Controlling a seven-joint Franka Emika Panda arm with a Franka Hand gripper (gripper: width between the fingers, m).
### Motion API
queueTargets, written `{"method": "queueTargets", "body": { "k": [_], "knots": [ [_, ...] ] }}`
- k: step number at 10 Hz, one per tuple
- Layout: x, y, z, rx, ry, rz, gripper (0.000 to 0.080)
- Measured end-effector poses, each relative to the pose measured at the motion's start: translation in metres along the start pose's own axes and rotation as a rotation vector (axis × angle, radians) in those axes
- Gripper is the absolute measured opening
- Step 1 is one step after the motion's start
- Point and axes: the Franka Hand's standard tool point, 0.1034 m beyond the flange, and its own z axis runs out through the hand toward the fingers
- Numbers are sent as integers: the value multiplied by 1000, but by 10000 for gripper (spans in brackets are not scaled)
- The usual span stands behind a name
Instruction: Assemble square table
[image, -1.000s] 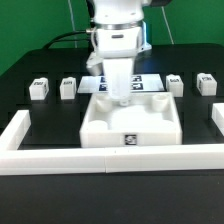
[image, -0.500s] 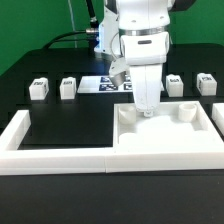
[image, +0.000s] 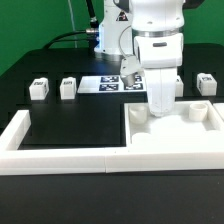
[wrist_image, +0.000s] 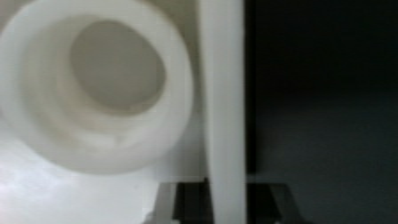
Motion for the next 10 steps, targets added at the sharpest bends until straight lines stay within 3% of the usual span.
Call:
{"method": "queueTargets", "body": {
  "k": [5,6,7,8,9,10],
  "knots": [
    [3,0,0,3,1,-2,61],
    [3,-1,0,4,1,-2,138],
    [3,-1,0,4,1,-1,274],
    [3,-1,0,4,1,-1,274],
    [3,-1,0,4,1,-1,457],
    [3,-1,1,4,1,-1,579]
  ]
}}
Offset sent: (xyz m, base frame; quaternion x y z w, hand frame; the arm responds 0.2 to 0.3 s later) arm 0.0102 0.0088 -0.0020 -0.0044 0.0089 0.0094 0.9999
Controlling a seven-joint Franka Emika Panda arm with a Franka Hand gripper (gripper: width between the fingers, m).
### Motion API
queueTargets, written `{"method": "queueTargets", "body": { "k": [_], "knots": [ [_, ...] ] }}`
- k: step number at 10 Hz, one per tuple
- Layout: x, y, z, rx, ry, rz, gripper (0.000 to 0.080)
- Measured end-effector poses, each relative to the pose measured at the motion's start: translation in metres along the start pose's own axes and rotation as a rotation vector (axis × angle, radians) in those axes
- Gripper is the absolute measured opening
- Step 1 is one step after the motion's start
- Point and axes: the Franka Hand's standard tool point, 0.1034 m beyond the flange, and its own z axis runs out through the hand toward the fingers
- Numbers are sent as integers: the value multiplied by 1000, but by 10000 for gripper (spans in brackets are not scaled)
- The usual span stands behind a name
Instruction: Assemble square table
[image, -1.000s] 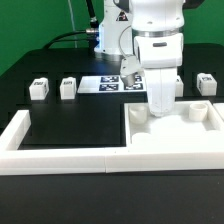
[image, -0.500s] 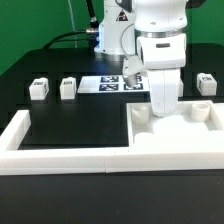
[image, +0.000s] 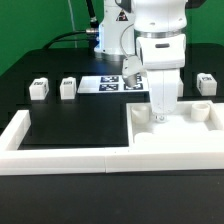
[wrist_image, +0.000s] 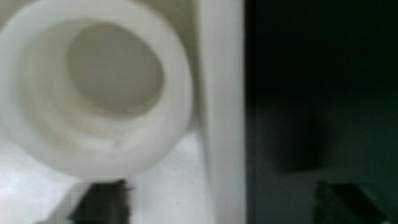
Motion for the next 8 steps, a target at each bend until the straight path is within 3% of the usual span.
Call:
{"method": "queueTargets", "body": {
  "k": [3,8],
  "knots": [
    [0,0,0,0,0,0,645],
    [-1,0,0,0,0,1,649]
  ]
}}
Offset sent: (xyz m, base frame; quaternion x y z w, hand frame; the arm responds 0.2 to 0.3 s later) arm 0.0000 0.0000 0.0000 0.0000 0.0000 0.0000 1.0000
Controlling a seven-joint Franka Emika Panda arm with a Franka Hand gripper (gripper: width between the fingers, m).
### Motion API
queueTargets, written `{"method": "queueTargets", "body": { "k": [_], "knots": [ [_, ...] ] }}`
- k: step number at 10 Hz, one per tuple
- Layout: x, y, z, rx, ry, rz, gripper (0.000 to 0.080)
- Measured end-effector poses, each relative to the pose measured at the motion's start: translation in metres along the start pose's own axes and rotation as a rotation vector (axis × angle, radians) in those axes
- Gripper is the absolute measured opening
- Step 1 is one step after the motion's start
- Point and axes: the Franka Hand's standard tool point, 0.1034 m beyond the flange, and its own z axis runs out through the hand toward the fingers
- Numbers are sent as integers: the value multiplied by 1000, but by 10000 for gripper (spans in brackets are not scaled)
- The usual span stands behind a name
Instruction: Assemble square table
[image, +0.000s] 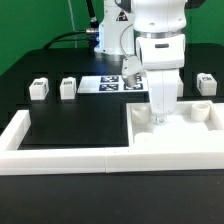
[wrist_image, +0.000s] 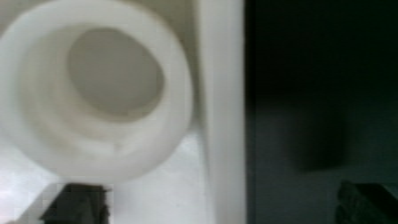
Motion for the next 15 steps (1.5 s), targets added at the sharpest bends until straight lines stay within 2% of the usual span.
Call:
{"method": "queueTargets", "body": {
  "k": [1,3,4,5,7,8,9,13,15],
  "knots": [
    [0,0,0,0,0,0,649],
    [10,-3,-18,-5,-13,89,649],
    [18,-8,-26,-7,-19,112,649],
    [29,-14,-33,13,-34,211,649],
    [56,-20,-42,11,-41,457,649],
    [73,-22,-44,4,-40,571,649],
    [77,-21,-45,0,-37,622,649],
    [78,-22,-44,-2,-37,877,649],
    [91,-37,-38,22,-42,1125,649]
  ]
}}
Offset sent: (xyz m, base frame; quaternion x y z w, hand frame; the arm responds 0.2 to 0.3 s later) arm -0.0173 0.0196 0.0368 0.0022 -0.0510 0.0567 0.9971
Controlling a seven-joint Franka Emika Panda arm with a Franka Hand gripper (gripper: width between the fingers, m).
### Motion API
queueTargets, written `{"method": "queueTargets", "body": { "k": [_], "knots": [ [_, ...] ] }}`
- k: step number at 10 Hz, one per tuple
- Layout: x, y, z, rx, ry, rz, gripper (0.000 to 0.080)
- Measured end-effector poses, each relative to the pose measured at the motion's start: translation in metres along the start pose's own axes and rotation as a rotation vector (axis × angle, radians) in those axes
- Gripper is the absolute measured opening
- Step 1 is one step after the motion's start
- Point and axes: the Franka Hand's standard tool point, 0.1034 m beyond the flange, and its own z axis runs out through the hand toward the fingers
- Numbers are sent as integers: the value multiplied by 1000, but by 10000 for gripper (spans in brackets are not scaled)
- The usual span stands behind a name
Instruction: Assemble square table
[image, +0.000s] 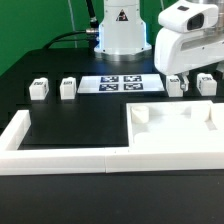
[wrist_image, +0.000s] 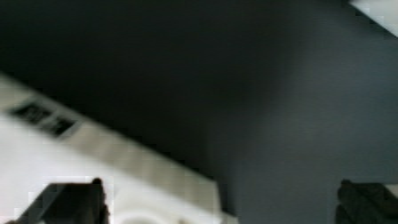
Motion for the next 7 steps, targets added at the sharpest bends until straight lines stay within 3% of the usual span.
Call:
{"method": "queueTargets", "body": {
  "k": [3,6,7],
  "knots": [
    [-2,-18,6,17,-5,272,649],
    [-4,-18,7,15,-27,265,649],
    [-8,-26,10,19,-58,290,649]
  ]
}}
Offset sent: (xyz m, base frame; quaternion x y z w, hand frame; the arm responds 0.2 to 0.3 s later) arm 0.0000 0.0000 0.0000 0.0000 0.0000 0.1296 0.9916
